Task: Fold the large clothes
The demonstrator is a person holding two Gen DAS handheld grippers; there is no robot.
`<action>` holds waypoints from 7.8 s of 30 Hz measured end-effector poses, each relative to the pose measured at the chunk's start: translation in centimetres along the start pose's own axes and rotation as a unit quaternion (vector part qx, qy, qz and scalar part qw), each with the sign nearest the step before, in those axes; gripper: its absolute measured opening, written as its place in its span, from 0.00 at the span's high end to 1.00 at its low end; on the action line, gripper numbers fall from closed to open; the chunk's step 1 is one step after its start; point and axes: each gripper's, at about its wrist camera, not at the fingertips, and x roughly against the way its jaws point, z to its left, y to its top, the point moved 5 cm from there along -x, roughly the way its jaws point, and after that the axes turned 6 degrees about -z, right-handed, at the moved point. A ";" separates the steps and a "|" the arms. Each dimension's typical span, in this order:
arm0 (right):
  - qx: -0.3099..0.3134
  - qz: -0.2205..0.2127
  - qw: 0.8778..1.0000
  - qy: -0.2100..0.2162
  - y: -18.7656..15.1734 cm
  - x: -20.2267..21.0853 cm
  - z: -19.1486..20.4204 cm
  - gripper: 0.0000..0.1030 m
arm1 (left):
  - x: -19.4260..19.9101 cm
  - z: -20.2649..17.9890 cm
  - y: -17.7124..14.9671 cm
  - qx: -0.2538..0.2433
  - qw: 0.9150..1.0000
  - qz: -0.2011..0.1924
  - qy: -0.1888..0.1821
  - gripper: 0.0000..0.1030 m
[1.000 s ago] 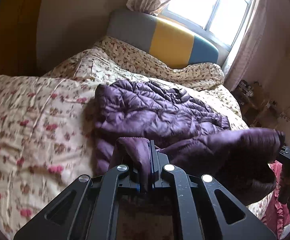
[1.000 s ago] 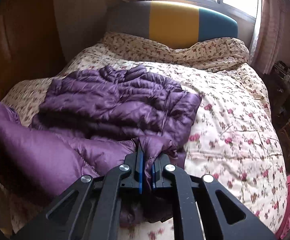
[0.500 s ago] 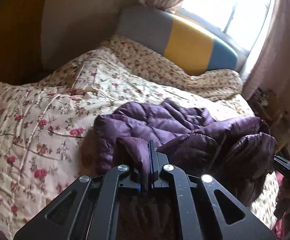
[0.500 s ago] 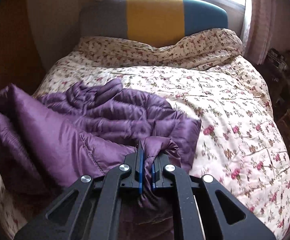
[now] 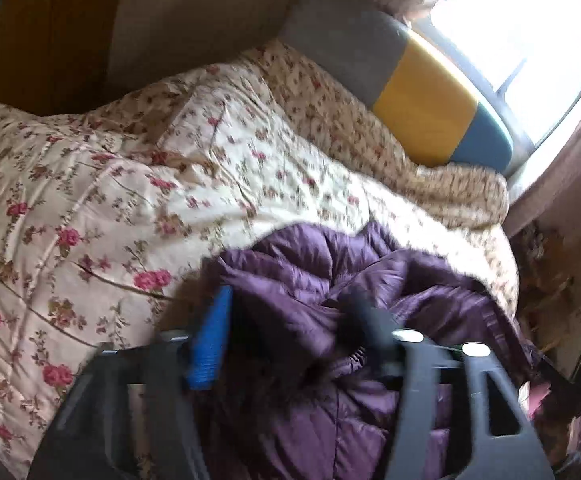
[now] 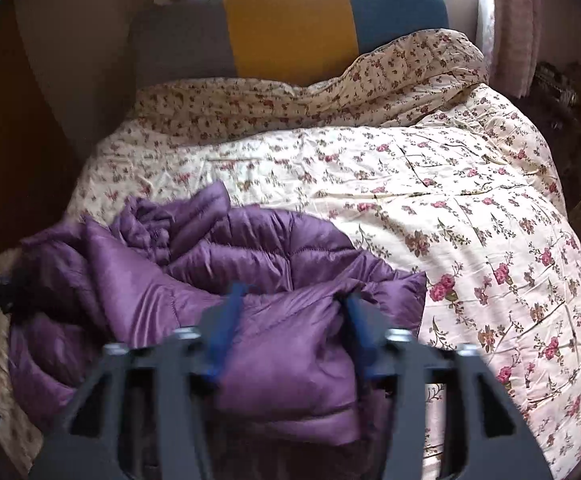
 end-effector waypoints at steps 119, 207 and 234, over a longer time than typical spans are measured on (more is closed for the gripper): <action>0.051 0.014 0.993 -0.103 -15.5 1.3 0.0 0.83 | 3.6 2.3 -14.9 -0.120 0.981 -0.010 0.154 0.95; 0.107 -0.031 0.994 0.004 -19.7 10.5 14.7 0.32 | 18.1 -0.4 -20.5 -0.110 0.989 -0.073 0.066 0.44; 0.143 0.009 0.990 0.012 -26.4 11.3 15.5 0.66 | 15.2 8.9 -23.1 0.166 0.976 0.027 -0.138 0.44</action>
